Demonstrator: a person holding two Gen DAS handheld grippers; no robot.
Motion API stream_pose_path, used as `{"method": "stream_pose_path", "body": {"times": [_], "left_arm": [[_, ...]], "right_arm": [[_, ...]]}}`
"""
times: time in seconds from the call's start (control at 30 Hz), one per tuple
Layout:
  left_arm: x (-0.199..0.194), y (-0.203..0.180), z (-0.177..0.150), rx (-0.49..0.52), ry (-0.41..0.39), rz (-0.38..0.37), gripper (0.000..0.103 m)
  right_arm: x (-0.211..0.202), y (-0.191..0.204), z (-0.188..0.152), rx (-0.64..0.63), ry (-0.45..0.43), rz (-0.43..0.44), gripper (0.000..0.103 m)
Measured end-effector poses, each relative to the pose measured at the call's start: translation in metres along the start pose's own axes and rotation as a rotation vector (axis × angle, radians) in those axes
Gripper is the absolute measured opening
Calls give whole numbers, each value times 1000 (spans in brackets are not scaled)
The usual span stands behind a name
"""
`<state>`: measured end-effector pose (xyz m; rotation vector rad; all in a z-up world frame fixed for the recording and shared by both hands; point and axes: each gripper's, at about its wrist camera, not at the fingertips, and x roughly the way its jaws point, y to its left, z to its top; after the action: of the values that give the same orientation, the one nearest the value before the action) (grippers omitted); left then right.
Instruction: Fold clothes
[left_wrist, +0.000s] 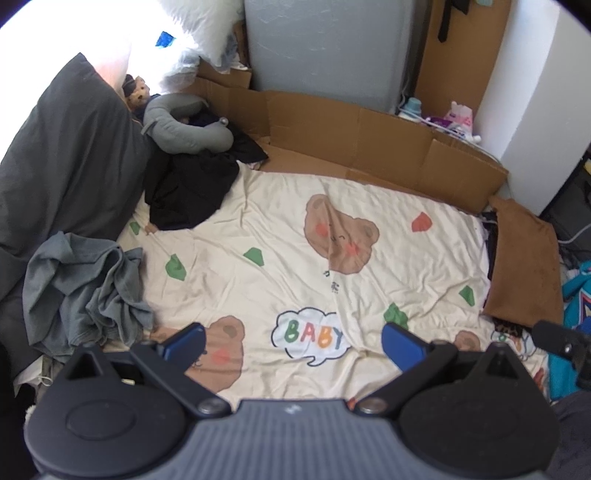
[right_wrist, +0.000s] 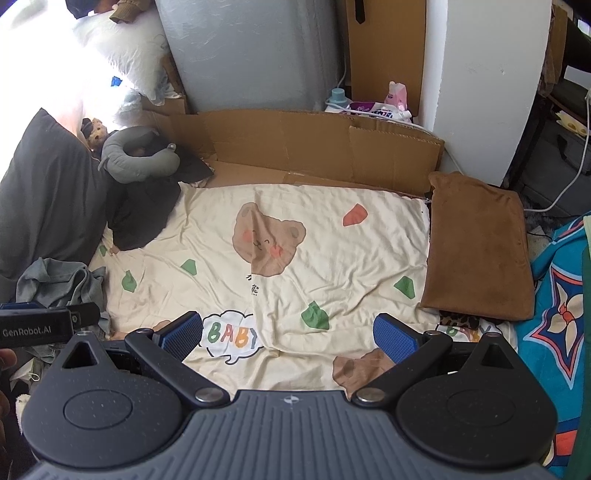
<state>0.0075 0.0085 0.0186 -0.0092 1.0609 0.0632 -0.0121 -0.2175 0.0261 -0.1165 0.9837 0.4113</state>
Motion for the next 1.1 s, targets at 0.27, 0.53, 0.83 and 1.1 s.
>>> {"method": "stream_pose_path", "body": {"times": [0.27, 0.53, 0.83, 1.1], "left_arm": [[5, 10, 6, -3, -6, -3, 102], [19, 26, 13, -9, -4, -20, 100], [31, 62, 21, -36, -29, -12, 94], [48, 104, 25, -97, -27, 8, 91]], "right_arm": [[7, 6, 7, -4, -9, 9, 102], [19, 9, 14, 2, -15, 18, 102], [36, 15, 18, 1, -12, 25, 102], [50, 32, 24, -36, -15, 14, 102]]}}
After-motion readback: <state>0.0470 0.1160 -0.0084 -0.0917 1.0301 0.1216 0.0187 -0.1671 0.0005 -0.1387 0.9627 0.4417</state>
